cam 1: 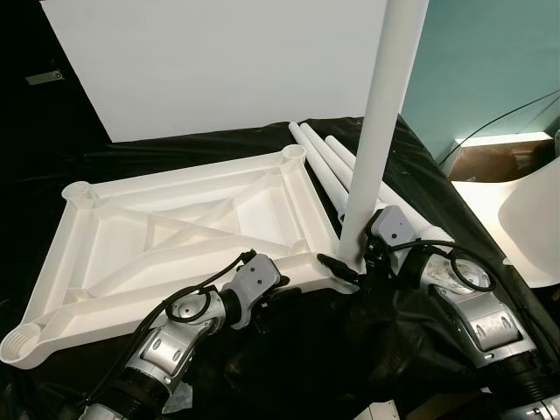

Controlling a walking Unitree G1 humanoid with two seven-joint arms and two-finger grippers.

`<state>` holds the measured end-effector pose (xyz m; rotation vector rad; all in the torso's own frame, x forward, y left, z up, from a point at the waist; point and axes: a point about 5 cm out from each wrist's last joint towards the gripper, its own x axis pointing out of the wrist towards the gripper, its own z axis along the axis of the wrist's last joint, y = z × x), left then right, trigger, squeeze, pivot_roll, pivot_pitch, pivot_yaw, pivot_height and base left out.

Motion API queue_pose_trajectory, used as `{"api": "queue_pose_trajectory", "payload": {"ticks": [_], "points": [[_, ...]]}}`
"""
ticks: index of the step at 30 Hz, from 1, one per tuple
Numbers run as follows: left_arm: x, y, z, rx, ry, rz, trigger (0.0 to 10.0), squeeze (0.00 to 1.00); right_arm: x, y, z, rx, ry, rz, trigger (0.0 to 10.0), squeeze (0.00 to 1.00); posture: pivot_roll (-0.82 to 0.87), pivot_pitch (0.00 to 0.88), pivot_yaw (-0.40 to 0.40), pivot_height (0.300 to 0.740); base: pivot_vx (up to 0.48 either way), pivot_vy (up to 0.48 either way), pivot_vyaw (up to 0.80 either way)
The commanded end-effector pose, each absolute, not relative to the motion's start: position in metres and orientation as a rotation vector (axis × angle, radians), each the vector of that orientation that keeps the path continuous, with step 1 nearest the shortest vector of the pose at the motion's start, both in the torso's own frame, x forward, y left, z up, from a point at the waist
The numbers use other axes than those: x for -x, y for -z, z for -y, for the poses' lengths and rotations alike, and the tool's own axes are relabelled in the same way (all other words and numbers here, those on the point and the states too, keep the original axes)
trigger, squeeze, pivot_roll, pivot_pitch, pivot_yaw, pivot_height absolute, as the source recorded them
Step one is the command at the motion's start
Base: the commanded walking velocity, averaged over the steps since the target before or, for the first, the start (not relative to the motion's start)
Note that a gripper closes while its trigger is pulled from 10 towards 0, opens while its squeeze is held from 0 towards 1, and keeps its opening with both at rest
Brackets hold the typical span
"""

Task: Building children table

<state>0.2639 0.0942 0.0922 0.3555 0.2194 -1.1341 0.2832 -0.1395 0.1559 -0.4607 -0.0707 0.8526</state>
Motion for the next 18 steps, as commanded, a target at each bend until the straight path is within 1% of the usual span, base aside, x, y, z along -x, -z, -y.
{"api": "queue_pose_trajectory", "payload": {"ticks": [1,2,3,4,5,6,8,9,10,11,18], "points": [[-0.2564,-0.0785,-0.0933,-0.38,1.193,-0.296,4.2,0.0,-0.2859,-0.1576,0.1421,0.481,-0.858,0.071,10.0,0.0,-0.04,0.0,0.048,0.74,0.0,0.0,0.0],[-0.2552,-0.0781,-0.0936,-0.377,1.196,-0.299,3.4,0.0,-0.2869,-0.1579,0.1433,0.487,-0.859,0.069,10.0,0.0,-0.04,0.0,0.048,0.74,0.0,0.0,0.0],[-0.2546,-0.0778,-0.0938,-0.374,1.197,-0.3,4.0,0.0,-0.2878,-0.158,0.1445,0.492,-0.86,0.066,10.0,0.0,-0.04,0.0,0.047,0.74,0.0,0.0,0.0],[-0.2546,-0.0778,-0.0938,-0.374,1.197,-0.3,4.0,0.0,-0.2878,-0.158,0.1445,0.492,-0.86,0.066,10.0,0.0,-0.04,0.0,0.047,0.74,0.0,0.0,0.0],[-0.2543,-0.0775,-0.0942,-0.372,1.196,-0.304,5.8,0.0,-0.2886,-0.1579,0.1455,0.497,-0.861,0.063,10.0,0.0,-0.04,0.0,0.047,0.74,0.0,0.0,0.0],[-0.2541,-0.077,-0.0947,-0.372,1.195,-0.308,10.0,0.0,-0.2893,-0.1576,0.1464,0.5,-0.864,0.058,10.0,0.0,-0.04,0.0,0.046,0.74,0.0,0.0,0.0],[-0.2541,-0.077,-0.0947,-0.372,1.195,-0.308,10.0,0.0,-0.2893,-0.1576,0.1464,0.5,-0.864,0.058,10.0,0.0,-0.04,0.0,0.046,0.74,0.0,0.0,0.0],[-0.2542,-0.0765,-0.0952,-0.373,1.195,-0.311,10.0,0.0,-0.2896,-0.157,0.1465,0.498,-0.874,0.053,3.6,0.0,-0.04,0.0,0.045,0.74,0.0,0.0,0.0],[-0.2542,-0.0765,-0.0952,-0.373,1.195,-0.311,10.0,0.0,-0.2896,-0.157,0.1465,0.498,-0.874,0.053,3.6,0.0,-0.04,0.0,0.045,0.74,0.0,0.0,0.0],[-0.2544,-0.076,-0.0956,-0.374,1.193,-0.313,10.0,0.0,-0.2892,-0.1556,0.1453,0.5,-0.891,0.049,0.0,0.0,-0.04,0.0,0.045,0.74,0.0,0.0,0.0],[-0.2548,-0.075,-0.0965,-0.378,1.184,-0.315,10.0,0.0,-0.2876,-0.1508,0.1407,0.506,-0.947,0.033,0.0,0.0,-0.03,0.0,0.043,0.74,0.0,0.0,0.0]]}}
